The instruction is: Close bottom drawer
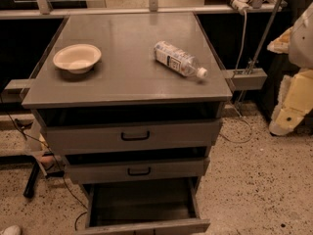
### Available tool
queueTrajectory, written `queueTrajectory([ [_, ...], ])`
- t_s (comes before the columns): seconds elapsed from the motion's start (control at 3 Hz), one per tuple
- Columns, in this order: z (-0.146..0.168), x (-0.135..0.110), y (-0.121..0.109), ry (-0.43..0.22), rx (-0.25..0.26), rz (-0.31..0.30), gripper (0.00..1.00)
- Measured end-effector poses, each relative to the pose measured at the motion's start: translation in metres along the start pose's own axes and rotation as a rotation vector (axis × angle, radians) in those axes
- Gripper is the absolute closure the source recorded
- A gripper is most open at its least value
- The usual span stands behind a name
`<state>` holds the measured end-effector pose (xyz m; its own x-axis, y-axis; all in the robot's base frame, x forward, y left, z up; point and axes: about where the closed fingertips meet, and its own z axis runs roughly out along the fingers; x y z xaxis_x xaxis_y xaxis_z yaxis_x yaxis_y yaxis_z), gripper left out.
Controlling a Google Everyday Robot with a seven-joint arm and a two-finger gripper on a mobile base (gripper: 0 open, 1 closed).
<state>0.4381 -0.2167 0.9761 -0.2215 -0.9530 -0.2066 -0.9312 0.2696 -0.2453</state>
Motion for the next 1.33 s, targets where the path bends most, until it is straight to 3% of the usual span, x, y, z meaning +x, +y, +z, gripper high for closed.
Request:
queueTrajectory([
  [0.33,0.0,0.0,0.0,0.0,0.0,0.0,0.0],
  [1.33,0.0,0.0,0.0,0.0,0.0,0.0,0.66],
])
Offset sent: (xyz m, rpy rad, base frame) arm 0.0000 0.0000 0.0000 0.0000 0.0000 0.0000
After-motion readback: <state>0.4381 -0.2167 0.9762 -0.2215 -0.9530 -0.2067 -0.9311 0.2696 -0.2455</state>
